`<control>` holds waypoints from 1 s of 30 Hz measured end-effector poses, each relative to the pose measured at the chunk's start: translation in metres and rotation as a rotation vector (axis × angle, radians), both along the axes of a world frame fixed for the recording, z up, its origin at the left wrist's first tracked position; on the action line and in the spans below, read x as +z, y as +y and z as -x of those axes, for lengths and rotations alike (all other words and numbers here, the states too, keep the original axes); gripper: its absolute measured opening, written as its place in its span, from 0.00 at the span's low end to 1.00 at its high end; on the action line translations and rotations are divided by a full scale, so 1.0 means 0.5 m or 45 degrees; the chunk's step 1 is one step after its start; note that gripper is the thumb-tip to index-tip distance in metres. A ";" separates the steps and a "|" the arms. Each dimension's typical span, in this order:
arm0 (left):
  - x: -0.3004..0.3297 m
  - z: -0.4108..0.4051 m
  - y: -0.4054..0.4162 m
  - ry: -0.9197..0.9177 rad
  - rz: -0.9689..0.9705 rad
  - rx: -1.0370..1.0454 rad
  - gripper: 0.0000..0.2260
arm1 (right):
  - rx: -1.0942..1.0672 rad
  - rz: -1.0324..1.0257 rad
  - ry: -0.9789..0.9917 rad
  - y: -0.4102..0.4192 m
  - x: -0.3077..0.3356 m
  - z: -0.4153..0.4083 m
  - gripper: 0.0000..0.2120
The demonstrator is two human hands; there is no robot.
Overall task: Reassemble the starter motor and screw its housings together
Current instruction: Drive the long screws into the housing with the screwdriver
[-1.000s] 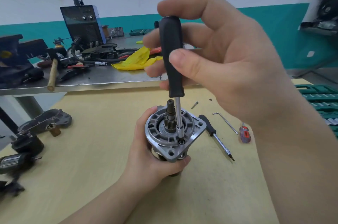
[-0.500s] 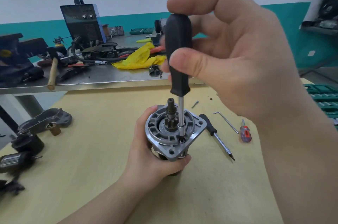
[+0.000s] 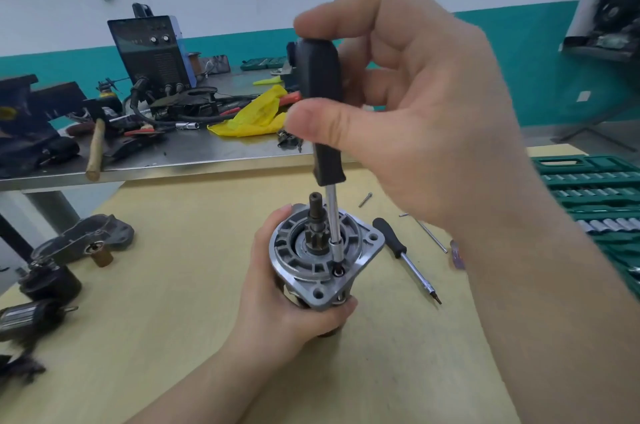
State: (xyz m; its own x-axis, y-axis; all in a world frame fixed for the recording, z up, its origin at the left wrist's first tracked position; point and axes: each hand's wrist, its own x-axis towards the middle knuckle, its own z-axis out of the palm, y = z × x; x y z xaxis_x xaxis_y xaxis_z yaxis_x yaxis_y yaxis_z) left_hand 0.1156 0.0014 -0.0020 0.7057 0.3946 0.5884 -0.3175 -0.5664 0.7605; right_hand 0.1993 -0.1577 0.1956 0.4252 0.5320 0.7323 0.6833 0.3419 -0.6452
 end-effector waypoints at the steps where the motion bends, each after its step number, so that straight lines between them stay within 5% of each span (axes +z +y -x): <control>1: 0.000 0.001 -0.001 -0.001 -0.011 0.000 0.52 | -0.178 -0.020 -0.105 0.008 -0.013 -0.003 0.18; 4: 0.002 0.001 -0.004 -0.010 -0.018 0.005 0.51 | -0.373 -0.082 -0.202 0.027 -0.019 -0.003 0.17; 9: 0.002 0.000 0.001 0.007 0.031 0.004 0.51 | 0.267 0.011 0.164 0.010 -0.014 -0.025 0.14; 11: -0.001 0.000 0.002 0.021 0.041 0.007 0.52 | 0.304 0.019 0.186 0.002 -0.008 -0.028 0.16; 18: -0.003 -0.003 0.001 0.016 0.069 0.016 0.52 | -0.496 0.003 -0.231 0.017 -0.018 -0.004 0.17; 24: -0.002 -0.002 0.004 0.033 0.077 0.007 0.52 | 0.390 0.102 0.131 -0.014 0.004 -0.024 0.17; 27: 0.001 -0.003 0.003 0.036 0.081 0.007 0.52 | 0.385 0.085 0.062 -0.009 0.009 -0.018 0.19; 30: 0.001 -0.002 0.002 0.032 0.068 0.013 0.52 | 0.034 0.041 -0.110 0.005 0.007 -0.006 0.19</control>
